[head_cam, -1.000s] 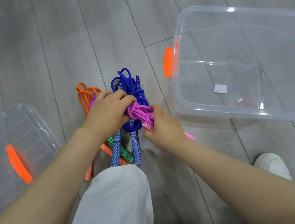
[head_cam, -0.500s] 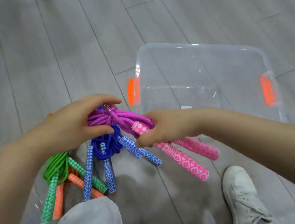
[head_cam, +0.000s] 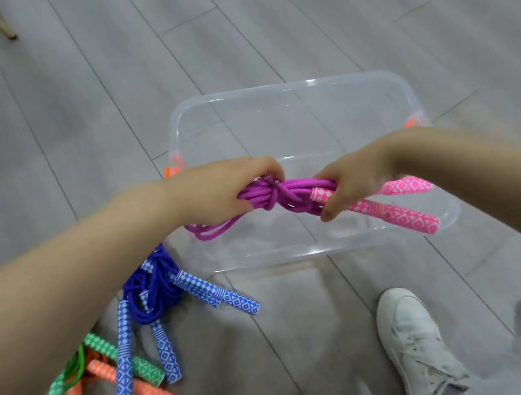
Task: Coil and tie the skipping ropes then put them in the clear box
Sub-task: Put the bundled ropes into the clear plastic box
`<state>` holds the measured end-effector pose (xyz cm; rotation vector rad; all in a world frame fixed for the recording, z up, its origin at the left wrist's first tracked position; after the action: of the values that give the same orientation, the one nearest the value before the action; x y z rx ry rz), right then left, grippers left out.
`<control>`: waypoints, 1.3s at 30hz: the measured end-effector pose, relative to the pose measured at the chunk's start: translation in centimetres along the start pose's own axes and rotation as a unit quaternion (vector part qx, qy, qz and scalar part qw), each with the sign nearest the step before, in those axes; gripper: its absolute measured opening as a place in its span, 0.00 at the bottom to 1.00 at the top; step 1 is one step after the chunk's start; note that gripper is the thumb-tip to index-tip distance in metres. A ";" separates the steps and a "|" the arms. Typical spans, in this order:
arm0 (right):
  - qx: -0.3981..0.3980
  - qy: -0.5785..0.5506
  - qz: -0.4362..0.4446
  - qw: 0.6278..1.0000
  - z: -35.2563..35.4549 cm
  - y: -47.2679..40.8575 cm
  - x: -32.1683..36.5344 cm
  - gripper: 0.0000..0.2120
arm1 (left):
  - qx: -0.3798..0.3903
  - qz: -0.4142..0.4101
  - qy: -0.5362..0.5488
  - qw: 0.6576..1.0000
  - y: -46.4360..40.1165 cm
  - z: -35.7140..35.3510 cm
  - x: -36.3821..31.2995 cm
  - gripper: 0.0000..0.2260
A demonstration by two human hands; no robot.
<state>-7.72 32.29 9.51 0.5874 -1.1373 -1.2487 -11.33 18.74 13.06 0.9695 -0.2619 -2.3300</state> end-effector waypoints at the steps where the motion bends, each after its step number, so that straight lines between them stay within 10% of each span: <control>1: -0.004 -0.005 -0.003 1.000 -0.5 -0.9 -0.9 0.14 | 0.020 0.004 -0.015 1.000 -1.3 -0.9 0.3 0.20; 17: -0.029 0.026 -0.021 0.999 -6.0 -10.8 -5.9 0.30 | 0.097 0.132 -0.034 0.986 -7.8 -12.3 6.7 0.17; 31: -0.005 0.057 0.014 0.998 -6.6 -11.3 -4.5 0.16 | 0.212 0.140 0.001 0.967 -7.0 -16.1 6.7 0.21; 39: -0.173 -0.065 0.067 0.981 -0.8 -7.5 0.5 0.07 | -0.003 0.076 -0.111 0.991 -4.4 -6.1 3.1 0.16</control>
<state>-10.29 29.59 2.92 0.1679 -1.0167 -1.3431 -10.81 20.68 5.21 0.6612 -0.4033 -2.2951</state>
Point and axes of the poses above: each hand's wrist, its own y-axis away from the middle knuckle, its own z-axis out of the back of the hand, x = y × z, the point moved 9 cm from there along -y, towards the middle knuckle, and after that the axes turned 2 degrees about x, right-handed, at the moved point
